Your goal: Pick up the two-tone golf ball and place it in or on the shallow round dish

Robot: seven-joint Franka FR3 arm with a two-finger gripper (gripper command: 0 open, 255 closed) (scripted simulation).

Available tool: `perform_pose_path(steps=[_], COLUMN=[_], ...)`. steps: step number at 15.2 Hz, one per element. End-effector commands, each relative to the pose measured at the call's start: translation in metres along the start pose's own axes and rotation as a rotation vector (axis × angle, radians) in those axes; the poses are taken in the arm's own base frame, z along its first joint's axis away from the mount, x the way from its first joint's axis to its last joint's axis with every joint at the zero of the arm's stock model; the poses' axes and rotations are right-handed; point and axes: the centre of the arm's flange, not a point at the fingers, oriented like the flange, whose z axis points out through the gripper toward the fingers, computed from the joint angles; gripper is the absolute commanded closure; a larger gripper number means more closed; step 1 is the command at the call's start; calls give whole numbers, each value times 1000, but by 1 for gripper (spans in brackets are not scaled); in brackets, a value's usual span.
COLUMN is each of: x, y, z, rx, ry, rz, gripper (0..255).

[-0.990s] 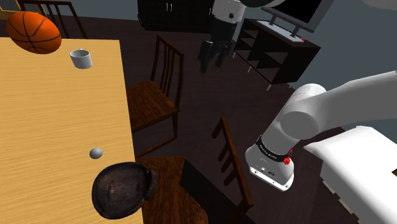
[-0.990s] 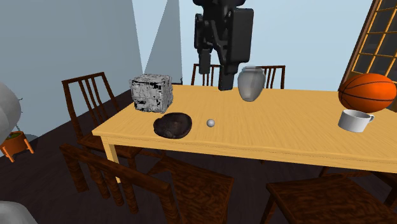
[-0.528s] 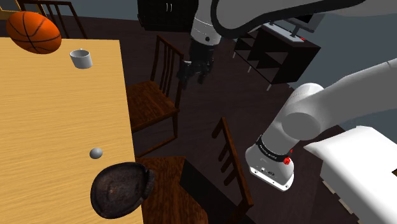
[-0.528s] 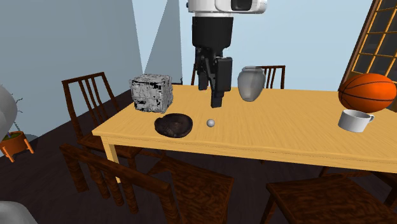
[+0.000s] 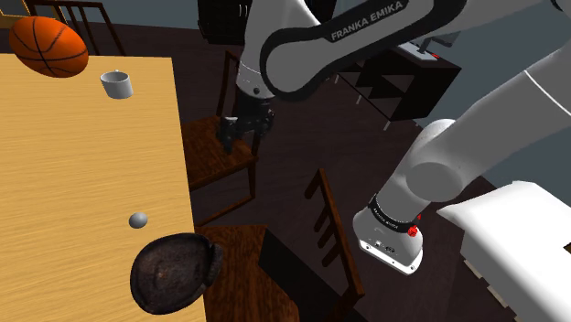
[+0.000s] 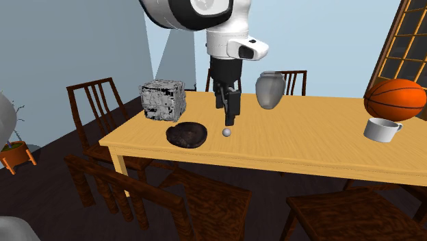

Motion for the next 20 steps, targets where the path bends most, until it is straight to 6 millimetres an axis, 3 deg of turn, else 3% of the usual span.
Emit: perform_pose_path(steps=[1,20], x=[2,59], y=[-16,-178], z=[19,185], rx=[12,107], ry=[7,64], rz=[12,110], gripper=[0,0])
